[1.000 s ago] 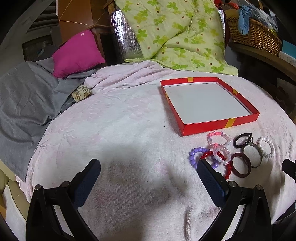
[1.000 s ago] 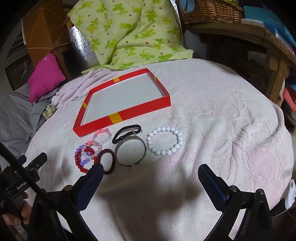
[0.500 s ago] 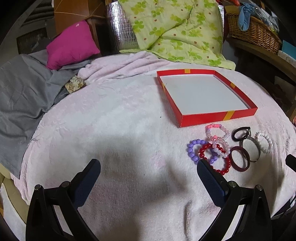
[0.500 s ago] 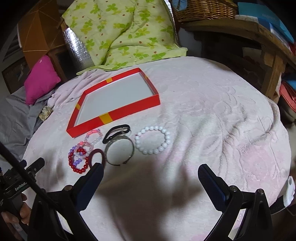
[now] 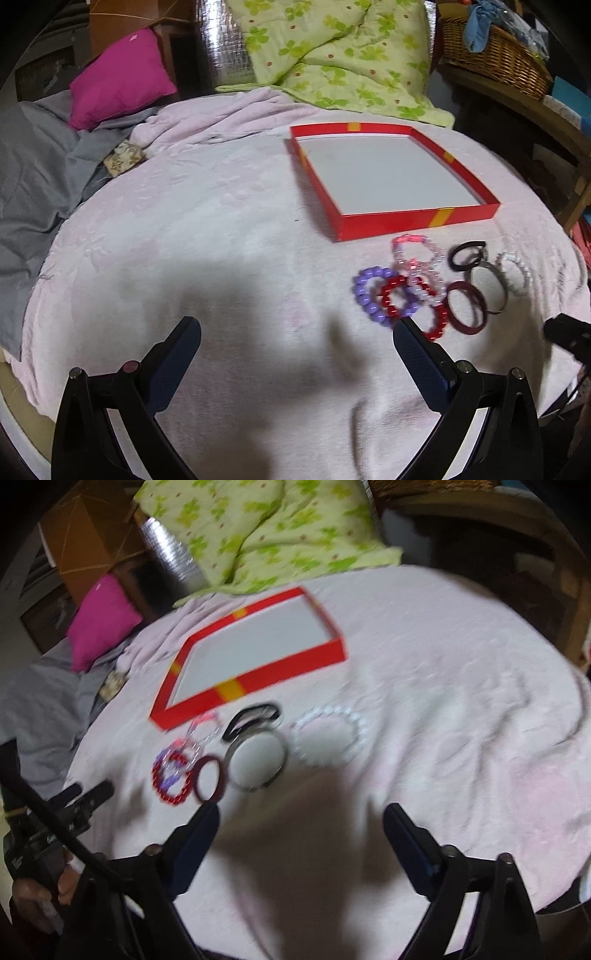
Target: Organize jewelry
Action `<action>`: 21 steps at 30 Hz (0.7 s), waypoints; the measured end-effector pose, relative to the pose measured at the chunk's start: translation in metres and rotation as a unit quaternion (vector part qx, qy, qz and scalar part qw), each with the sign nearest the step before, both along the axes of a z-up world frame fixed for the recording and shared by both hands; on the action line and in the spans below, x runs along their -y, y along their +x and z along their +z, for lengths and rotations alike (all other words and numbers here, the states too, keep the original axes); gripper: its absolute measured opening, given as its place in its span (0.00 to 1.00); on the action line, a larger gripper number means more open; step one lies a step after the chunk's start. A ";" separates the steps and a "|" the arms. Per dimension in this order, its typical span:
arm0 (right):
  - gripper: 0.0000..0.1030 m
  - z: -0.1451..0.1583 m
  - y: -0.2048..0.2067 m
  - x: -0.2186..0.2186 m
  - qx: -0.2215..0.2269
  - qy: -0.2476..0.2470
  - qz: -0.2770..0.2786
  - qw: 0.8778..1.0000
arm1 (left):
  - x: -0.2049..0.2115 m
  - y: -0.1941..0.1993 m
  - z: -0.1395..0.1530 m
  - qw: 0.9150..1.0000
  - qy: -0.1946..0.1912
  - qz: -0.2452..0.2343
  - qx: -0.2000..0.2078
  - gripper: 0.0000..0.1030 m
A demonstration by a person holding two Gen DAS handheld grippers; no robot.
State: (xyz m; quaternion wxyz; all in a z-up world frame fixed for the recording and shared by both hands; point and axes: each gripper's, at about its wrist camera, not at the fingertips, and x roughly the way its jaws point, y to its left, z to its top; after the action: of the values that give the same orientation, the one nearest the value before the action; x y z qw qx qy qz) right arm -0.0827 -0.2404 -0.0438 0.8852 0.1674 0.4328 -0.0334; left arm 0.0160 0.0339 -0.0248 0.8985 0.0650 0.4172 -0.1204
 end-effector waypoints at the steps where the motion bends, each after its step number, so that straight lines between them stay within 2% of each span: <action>1: 0.82 0.000 0.000 -0.004 0.002 0.000 0.005 1.000 | 0.002 0.000 0.000 1.000 0.000 -0.004 0.000 1.00; 4: 0.80 0.002 0.002 -0.015 0.010 -0.011 0.025 1.000 | 0.011 0.001 0.001 1.000 0.000 -0.018 0.003 0.99; 7: 0.71 0.003 0.004 -0.014 0.012 -0.022 0.027 0.999 | 0.018 0.004 0.003 0.999 -0.006 -0.033 0.008 0.91; 11: 0.68 0.005 0.013 0.008 0.007 -0.018 0.003 1.000 | 0.027 0.009 0.005 0.998 -0.022 -0.065 0.003 0.72; 14: 0.66 0.007 0.022 0.012 0.014 -0.013 0.017 1.000 | 0.033 0.017 0.005 0.996 -0.038 -0.085 -0.003 0.56; 15: 0.60 0.006 0.028 0.010 0.013 -0.009 0.030 0.999 | 0.035 0.020 0.005 0.995 -0.045 -0.092 -0.009 0.51; 16: 0.54 0.004 0.030 0.008 0.010 -0.004 0.039 0.999 | 0.037 0.024 0.004 0.994 -0.054 -0.099 -0.016 0.51; 21: 0.53 -0.002 0.032 -0.001 0.004 0.030 0.059 0.998 | 0.049 0.033 -0.004 0.989 -0.071 -0.126 -0.044 0.51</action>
State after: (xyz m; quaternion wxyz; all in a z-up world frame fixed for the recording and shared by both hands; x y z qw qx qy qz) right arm -0.0508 -0.2397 -0.0456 0.8819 0.1678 0.4393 0.0323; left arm 0.0493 -0.0156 -0.0288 0.8593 0.0477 0.4351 -0.2647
